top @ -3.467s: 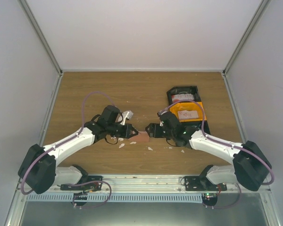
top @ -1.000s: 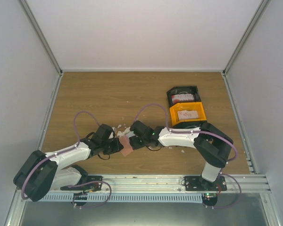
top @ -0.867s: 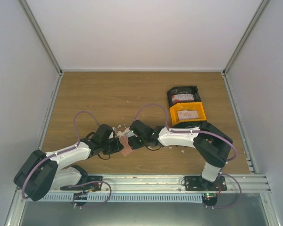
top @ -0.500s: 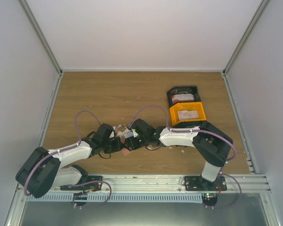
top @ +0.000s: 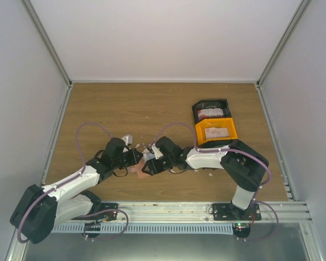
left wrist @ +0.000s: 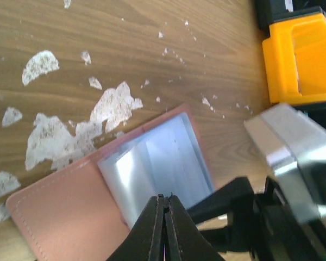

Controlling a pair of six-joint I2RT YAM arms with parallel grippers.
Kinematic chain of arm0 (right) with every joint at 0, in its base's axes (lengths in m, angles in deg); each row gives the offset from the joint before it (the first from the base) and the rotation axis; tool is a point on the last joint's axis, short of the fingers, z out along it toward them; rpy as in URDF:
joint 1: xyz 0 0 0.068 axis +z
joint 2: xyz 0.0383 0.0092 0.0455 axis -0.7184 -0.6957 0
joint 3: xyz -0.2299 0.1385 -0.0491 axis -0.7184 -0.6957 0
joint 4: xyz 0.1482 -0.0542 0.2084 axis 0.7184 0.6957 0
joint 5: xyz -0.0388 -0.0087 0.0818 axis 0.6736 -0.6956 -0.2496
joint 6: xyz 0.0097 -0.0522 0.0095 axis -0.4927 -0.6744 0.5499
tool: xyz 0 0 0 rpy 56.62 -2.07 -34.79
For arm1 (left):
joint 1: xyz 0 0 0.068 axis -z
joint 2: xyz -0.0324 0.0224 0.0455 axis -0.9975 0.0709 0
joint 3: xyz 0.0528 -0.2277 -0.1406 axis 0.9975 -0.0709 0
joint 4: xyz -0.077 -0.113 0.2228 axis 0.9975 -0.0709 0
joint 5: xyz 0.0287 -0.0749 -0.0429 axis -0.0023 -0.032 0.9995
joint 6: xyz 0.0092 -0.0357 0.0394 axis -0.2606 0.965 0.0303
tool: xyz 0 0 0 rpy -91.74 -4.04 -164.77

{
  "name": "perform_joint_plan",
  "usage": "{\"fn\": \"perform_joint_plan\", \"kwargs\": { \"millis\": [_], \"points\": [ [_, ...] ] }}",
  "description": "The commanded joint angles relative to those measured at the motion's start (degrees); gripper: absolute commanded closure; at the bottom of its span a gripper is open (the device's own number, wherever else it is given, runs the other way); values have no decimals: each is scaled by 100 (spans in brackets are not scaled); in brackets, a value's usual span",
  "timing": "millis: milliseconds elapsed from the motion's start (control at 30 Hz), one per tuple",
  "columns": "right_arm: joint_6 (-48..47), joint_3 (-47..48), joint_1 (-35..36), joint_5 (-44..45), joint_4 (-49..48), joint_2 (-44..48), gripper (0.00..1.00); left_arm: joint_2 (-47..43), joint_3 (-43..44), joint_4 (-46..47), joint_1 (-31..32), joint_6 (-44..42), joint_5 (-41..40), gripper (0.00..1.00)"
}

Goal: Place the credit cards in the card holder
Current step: Open the card holder at the center of the board.

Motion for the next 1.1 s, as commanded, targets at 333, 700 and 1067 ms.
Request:
{"fn": "perform_joint_plan", "kwargs": {
  "millis": [333,700,1067],
  "points": [
    [-162,-44,-29,-220,-302,-123,49,1641,478,1159,-384,-521,1451,94],
    [18,-294,-131,621,-126,565,50,2109,453,637,-410,-778,1030,95],
    [75,157,-175,1427,748,102,74,1645,480,166,-429,-890,860,96]
  ]
}}
